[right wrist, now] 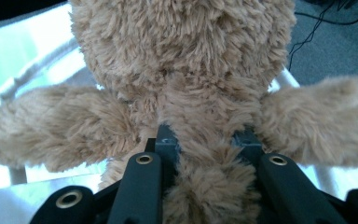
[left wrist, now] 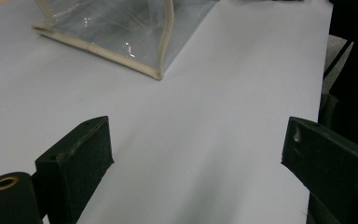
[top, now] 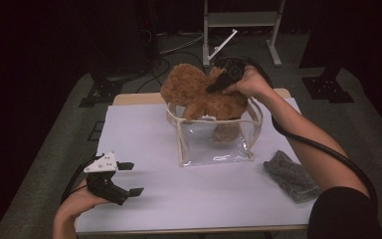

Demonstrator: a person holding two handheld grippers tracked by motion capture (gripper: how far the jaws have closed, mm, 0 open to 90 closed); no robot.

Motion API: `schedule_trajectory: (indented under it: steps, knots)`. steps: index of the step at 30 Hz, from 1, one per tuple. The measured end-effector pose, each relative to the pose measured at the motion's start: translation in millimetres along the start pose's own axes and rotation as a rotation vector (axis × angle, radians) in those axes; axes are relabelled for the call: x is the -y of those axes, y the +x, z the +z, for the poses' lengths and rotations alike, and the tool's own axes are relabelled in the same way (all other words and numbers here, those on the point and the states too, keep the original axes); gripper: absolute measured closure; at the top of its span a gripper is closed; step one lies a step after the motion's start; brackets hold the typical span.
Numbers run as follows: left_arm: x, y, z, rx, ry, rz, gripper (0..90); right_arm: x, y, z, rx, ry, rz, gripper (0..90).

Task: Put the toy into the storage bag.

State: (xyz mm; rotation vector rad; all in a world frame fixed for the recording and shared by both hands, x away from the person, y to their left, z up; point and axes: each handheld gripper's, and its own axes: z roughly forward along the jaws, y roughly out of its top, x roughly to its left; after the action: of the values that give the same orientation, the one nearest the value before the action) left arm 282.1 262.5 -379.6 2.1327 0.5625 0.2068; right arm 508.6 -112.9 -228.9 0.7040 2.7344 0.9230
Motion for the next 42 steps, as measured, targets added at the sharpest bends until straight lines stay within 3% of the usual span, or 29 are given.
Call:
schedule_trajectory:
  steps: [11,18,28,35,42]
  knots:
    - [0.2,0.1,-1.6,-0.004,0.005,0.003,7.5,26.4,7.0,10.3,-0.040,0.040,0.002,69.7]
    - [-0.2,-0.3,-3.7,-0.008,0.001,0.002,7.5,36.1,15.3,22.2,-0.062,0.098,-0.016,69.7]
    - [0.4,-0.3,-4.4,-0.009,-0.004,0.000,7.5,44.1,15.3,30.4,-0.086,0.113,-0.011,69.8]
    - [0.3,-0.9,-4.4,-0.008,-0.002,0.003,7.5,46.5,18.6,34.8,-0.056,0.140,-0.027,69.1]
    - [0.7,-0.6,-4.4,-0.010,-0.001,0.000,7.5,44.9,19.1,35.1,-0.029,0.114,-0.028,56.9]
